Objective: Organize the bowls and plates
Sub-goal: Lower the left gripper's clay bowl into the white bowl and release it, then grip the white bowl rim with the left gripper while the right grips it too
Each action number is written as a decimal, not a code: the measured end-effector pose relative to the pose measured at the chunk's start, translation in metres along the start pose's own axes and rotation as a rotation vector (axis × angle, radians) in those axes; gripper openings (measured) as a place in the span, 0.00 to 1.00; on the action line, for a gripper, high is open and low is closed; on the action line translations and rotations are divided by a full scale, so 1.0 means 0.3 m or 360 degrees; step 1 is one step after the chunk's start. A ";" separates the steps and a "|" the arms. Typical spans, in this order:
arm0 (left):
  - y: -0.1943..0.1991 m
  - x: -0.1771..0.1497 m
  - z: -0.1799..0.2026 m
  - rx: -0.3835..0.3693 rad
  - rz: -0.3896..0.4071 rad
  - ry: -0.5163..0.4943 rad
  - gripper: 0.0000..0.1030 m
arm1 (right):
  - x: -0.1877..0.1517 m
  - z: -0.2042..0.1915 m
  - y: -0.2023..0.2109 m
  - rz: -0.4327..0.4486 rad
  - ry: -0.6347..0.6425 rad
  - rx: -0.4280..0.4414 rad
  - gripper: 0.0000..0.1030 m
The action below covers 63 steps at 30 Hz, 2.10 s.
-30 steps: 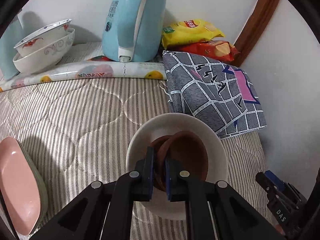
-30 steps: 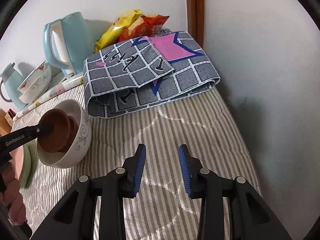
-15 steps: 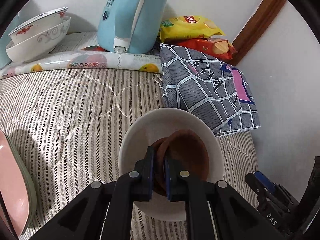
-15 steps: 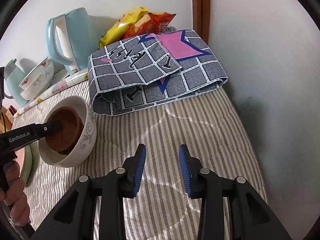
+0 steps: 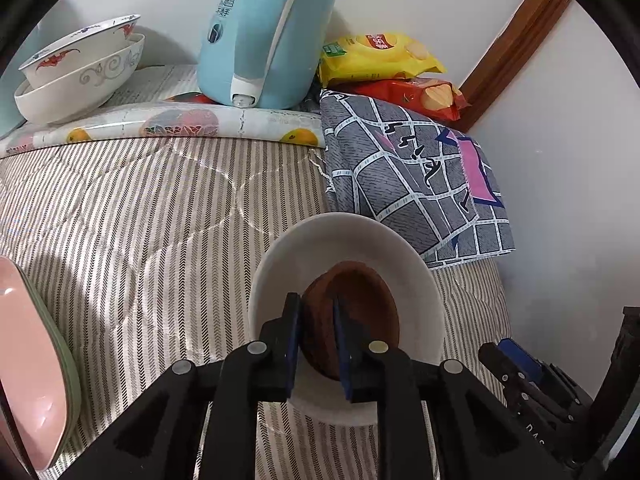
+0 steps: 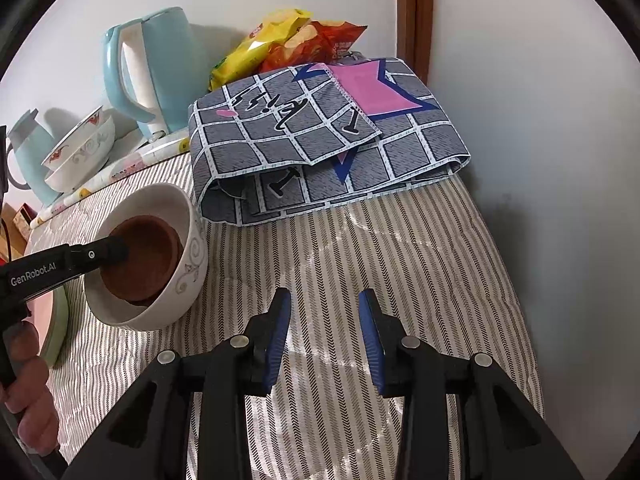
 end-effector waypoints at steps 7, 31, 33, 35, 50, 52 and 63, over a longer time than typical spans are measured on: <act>0.037 -0.006 -0.001 0.0045 0.0029 -0.0040 0.16 | 0.011 -0.043 0.024 0.0022 0.0031 0.0025 0.35; 0.165 0.000 -0.130 0.0242 0.0115 -0.0048 0.24 | 0.080 -0.217 0.072 0.0103 0.0141 0.0128 0.39; 0.164 -0.006 -0.129 0.0244 0.0108 -0.0056 0.24 | 0.079 -0.228 0.068 0.0089 0.0139 0.0141 0.39; 0.164 -0.007 -0.128 0.0236 0.0114 -0.0057 0.24 | 0.076 -0.243 0.059 0.0068 0.0142 0.0165 0.39; 0.086 0.004 -0.122 0.0212 0.0052 -0.0055 0.26 | 0.079 -0.273 -0.036 -0.0021 0.0188 0.0133 0.26; 0.079 0.010 -0.116 0.0214 0.0058 -0.0065 0.35 | 0.081 -0.274 -0.050 -0.0033 0.0199 0.0115 0.24; 0.013 0.021 -0.112 0.0225 0.0009 -0.0105 0.36 | 0.095 -0.286 -0.106 -0.0084 0.0224 0.0109 0.23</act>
Point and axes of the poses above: each gripper's, at about its wrist camera, not at the fingertips, and y roughly against the way its jaws point, z to its right, x to its top, the point moved 7 cm from there along -y, roughly the way its jaws point, and after that the axes turned 4 degrees about -z, right-handed, at the moved point
